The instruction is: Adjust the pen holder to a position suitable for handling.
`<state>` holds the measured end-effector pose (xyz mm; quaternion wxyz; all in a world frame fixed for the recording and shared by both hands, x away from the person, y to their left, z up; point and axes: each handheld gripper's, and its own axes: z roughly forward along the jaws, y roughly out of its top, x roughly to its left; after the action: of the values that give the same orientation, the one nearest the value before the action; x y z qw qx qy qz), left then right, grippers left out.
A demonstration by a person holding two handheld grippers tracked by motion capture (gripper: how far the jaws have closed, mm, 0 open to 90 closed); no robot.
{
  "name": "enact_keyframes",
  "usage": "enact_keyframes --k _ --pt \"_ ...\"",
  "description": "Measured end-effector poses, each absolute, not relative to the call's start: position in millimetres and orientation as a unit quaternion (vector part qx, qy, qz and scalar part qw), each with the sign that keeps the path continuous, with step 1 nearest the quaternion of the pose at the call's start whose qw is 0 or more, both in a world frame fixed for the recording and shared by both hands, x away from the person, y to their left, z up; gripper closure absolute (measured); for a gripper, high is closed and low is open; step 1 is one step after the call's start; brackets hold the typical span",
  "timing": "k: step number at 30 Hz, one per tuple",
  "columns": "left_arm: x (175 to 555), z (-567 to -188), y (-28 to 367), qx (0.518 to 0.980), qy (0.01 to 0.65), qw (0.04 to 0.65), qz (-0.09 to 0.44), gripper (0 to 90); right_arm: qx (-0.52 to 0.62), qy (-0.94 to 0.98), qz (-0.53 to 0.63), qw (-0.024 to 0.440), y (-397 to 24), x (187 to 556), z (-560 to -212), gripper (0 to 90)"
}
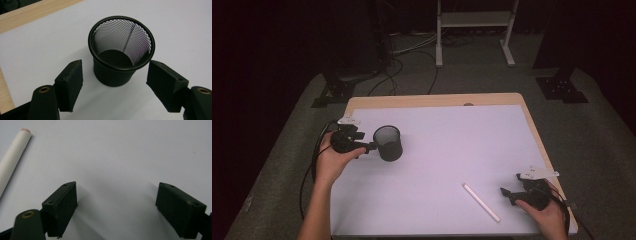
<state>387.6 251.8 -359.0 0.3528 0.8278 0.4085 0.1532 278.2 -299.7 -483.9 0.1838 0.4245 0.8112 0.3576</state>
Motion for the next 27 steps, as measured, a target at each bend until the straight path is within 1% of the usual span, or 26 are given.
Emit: enact_keyframes --k 12,17,27 --pt "409.2 -357.9 244.0 0.825 0.419 0.349 0.149 31.6 0.425 0.811 0.358 0.184 -299.8 278.2 -484.0 16.2" --pt "418.2 -359.6 240.4 0.828 0.423 0.338 0.148 32.6 0.425 0.811 0.358 0.184 -299.8 278.2 -484.0 16.2" --pt "433.8 -365.8 237.5 0.832 0.431 0.317 0.145 37.8 0.425 0.811 0.358 0.183 -299.8 278.1 -484.0 16.2"
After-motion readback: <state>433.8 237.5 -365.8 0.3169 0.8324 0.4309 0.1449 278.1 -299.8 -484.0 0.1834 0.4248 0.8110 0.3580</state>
